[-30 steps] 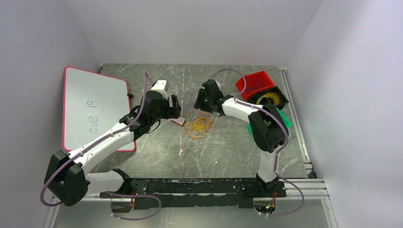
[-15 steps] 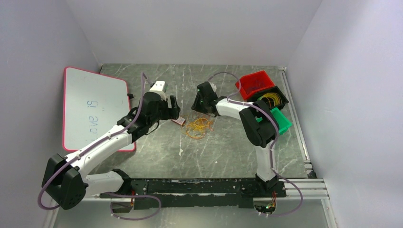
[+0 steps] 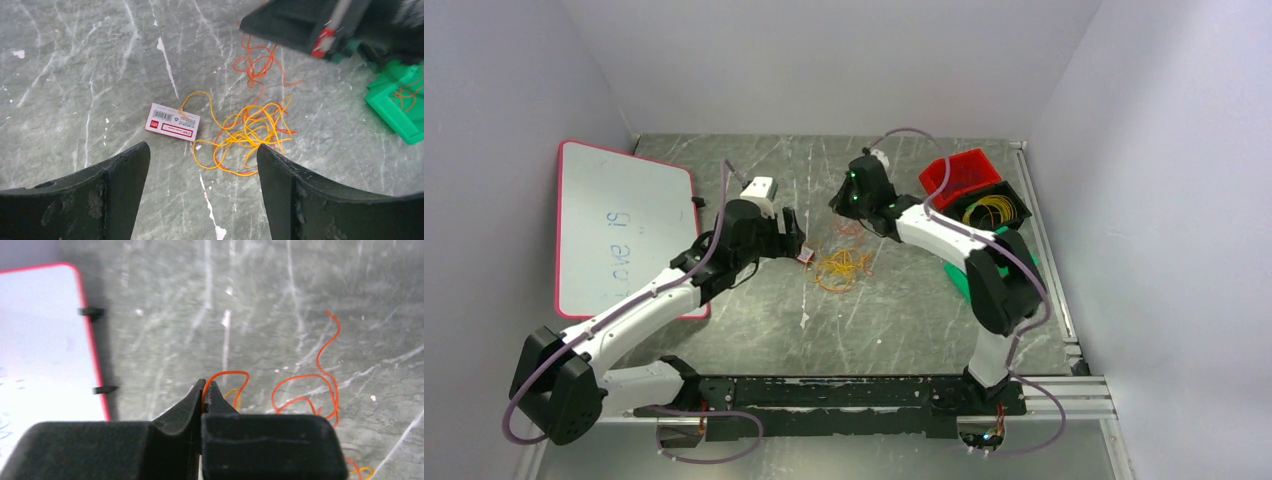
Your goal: Untangle the cables
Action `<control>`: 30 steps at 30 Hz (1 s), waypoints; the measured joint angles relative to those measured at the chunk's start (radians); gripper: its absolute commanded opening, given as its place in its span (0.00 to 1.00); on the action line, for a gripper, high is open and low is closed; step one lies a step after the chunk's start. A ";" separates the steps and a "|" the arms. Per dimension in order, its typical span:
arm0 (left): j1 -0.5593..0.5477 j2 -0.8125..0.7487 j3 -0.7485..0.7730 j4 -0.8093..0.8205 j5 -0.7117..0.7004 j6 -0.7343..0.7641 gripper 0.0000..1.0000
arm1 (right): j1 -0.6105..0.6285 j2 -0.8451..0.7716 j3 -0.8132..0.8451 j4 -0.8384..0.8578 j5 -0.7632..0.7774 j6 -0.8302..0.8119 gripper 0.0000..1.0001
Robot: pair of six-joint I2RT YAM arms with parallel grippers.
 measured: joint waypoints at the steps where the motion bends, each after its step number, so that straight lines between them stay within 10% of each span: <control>1: 0.000 -0.006 -0.006 0.011 0.012 0.003 0.83 | 0.001 -0.028 0.000 0.000 0.002 -0.002 0.00; 30: 0.000 0.032 -0.023 0.376 0.259 0.192 0.84 | 0.008 -0.383 0.365 -0.255 0.061 -0.154 0.00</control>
